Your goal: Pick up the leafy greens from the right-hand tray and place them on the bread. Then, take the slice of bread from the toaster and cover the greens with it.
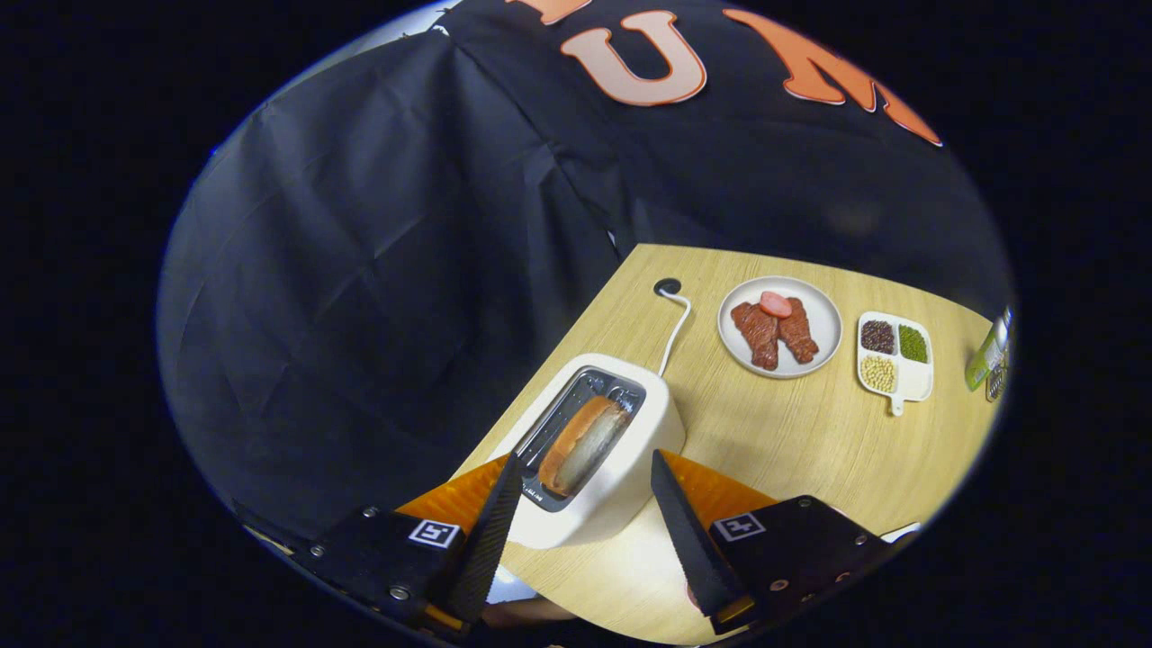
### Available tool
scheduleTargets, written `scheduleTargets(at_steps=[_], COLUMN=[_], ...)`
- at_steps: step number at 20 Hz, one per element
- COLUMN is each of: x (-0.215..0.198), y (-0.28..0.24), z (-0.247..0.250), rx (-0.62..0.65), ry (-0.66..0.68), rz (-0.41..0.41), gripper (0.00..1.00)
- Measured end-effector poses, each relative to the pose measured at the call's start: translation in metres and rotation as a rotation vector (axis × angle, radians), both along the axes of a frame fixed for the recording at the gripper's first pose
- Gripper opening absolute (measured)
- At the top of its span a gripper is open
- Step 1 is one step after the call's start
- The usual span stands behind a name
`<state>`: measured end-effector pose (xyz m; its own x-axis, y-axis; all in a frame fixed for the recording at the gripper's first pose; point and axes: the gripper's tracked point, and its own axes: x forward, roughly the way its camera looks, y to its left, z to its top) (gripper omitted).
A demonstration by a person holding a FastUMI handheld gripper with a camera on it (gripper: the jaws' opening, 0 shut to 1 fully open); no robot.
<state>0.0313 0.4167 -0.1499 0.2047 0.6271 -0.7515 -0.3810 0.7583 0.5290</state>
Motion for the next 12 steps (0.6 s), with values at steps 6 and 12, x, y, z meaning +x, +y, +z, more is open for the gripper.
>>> scheduleTargets(at_steps=[6, 12], x=[0.006, 0.016], y=[0.028, 0.033], z=[-0.014, -0.040], rx=[-0.032, -0.067], ry=[0.062, 0.172], rz=[0.002, -0.069], gripper=[0.88, 0.63])
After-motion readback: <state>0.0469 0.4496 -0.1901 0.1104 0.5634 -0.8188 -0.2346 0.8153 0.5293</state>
